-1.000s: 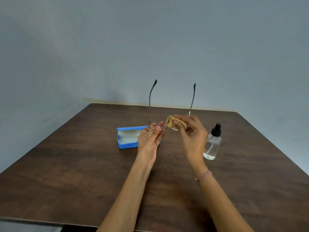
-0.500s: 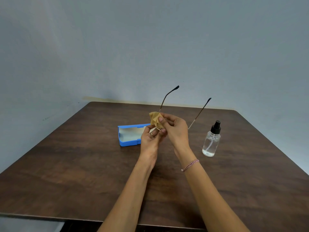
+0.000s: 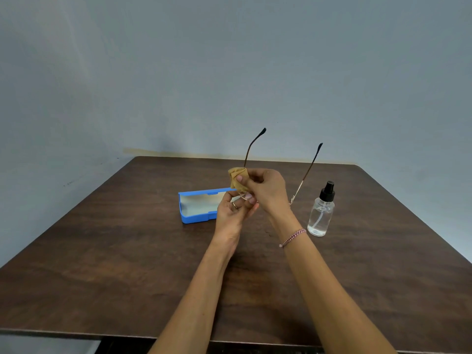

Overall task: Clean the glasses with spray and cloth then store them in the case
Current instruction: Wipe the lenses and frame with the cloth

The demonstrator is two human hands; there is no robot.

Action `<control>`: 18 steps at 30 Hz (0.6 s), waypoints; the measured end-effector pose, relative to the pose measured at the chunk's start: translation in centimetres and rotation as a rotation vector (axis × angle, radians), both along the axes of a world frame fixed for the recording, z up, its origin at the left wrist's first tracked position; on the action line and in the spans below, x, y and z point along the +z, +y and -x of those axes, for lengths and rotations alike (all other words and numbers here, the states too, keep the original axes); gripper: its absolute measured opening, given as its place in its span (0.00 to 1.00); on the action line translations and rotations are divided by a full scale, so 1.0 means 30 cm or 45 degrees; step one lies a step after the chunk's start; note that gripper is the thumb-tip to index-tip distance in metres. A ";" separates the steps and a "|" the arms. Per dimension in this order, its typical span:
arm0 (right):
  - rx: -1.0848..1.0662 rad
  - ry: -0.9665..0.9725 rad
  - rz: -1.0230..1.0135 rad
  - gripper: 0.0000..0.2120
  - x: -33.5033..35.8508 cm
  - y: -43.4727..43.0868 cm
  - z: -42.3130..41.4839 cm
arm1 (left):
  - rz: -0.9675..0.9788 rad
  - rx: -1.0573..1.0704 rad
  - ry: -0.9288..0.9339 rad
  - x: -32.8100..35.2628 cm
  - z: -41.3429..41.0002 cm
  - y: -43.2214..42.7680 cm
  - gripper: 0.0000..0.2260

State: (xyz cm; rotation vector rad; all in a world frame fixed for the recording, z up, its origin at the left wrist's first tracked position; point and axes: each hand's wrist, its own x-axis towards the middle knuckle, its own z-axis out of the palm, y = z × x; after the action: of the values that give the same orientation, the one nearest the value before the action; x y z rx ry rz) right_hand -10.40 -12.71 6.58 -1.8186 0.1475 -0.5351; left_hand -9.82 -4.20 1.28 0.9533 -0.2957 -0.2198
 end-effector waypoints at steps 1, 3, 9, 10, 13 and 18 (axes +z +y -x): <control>0.015 -0.037 -0.057 0.06 0.015 -0.003 -0.006 | 0.019 -0.012 0.008 -0.001 0.000 0.000 0.10; 0.003 -0.133 -0.115 0.06 0.059 -0.012 -0.018 | 0.044 -0.038 0.008 0.000 0.002 -0.003 0.11; -0.063 -0.300 -0.110 0.06 0.150 -0.025 -0.032 | 0.126 -0.043 0.041 0.003 -0.003 -0.005 0.11; -0.073 -0.288 -0.069 0.06 0.140 -0.024 -0.033 | 0.142 -0.030 0.046 0.002 -0.005 -0.007 0.10; 0.016 -0.156 0.115 0.05 0.078 -0.006 -0.021 | 0.161 0.031 0.060 0.001 -0.011 -0.005 0.08; 0.004 0.051 0.380 0.10 0.016 0.016 -0.007 | 0.062 0.092 0.162 0.002 -0.012 -0.001 0.08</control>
State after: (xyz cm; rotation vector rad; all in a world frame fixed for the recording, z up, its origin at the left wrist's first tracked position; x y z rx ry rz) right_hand -10.18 -12.24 7.06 -2.1201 0.0959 -0.5405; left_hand -9.46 -4.22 1.35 0.8961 -0.1485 -0.2054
